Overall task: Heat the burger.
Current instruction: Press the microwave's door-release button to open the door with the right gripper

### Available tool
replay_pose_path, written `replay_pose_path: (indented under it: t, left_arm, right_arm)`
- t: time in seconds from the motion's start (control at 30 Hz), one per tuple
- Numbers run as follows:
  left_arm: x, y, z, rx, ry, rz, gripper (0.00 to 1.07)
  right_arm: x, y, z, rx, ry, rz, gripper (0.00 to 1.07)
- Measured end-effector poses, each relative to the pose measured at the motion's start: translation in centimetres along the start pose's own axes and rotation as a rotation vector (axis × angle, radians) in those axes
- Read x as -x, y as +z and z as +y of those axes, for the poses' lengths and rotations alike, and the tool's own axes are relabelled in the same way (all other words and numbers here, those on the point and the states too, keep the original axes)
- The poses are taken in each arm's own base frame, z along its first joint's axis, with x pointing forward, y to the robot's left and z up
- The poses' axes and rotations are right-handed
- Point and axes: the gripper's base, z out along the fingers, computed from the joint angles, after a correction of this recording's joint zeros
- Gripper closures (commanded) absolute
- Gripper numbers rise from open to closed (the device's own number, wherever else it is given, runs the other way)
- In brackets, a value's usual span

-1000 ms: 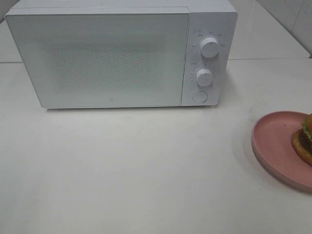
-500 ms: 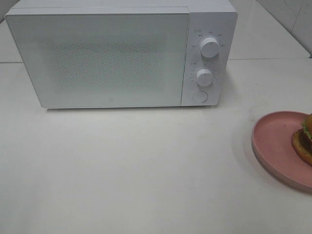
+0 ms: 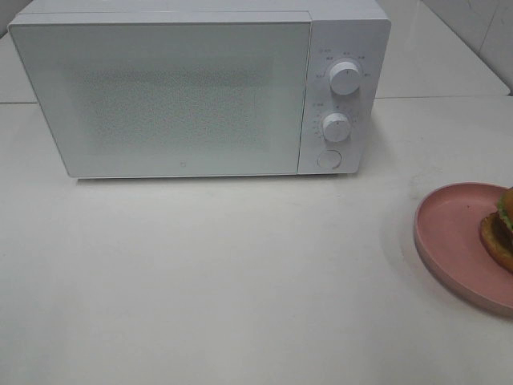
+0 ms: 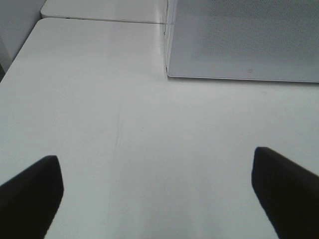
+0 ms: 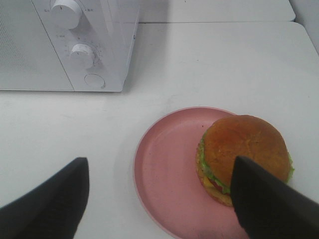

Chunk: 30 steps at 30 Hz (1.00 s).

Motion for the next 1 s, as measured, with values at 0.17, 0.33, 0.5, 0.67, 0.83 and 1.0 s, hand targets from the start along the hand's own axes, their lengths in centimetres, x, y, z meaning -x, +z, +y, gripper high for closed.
replay_pose_path:
  t: [0.17,0.33,0.5,0.67,0.83,1.0]
  left_arm:
    - [0.0,0.0,0.0,0.0,0.0,0.0,0.1]
    - [0.0,0.0,0.0,0.0,0.0,0.0,0.1]
    - [0.0,0.0,0.0,0.0,0.0,0.0,0.1]
    - [0.0,0.0,0.0,0.0,0.0,0.0,0.1]
    - [0.0,0.0,0.0,0.0,0.0,0.0,0.1]
    - [0.0,0.0,0.0,0.0,0.0,0.0,0.1]
  right_arm:
    - [0.5,1.5,0.0,0.0,-0.001,-0.001,0.33]
    - [1.3,3.3,0.1,0.001,-0.001,-0.009,0.33]
    - [1.9,5.0,0.1,0.0,-0.001,-0.007,0.33]
    - [2.4,6.9,0.1,0.001,-0.001,-0.013,0.33]
    - [3.0,8.5,0.3,0.009,-0.004,-0.06,0.33]
    - [3.4,9.4,1.3,0.056,-0.029,-0.103,0.33]
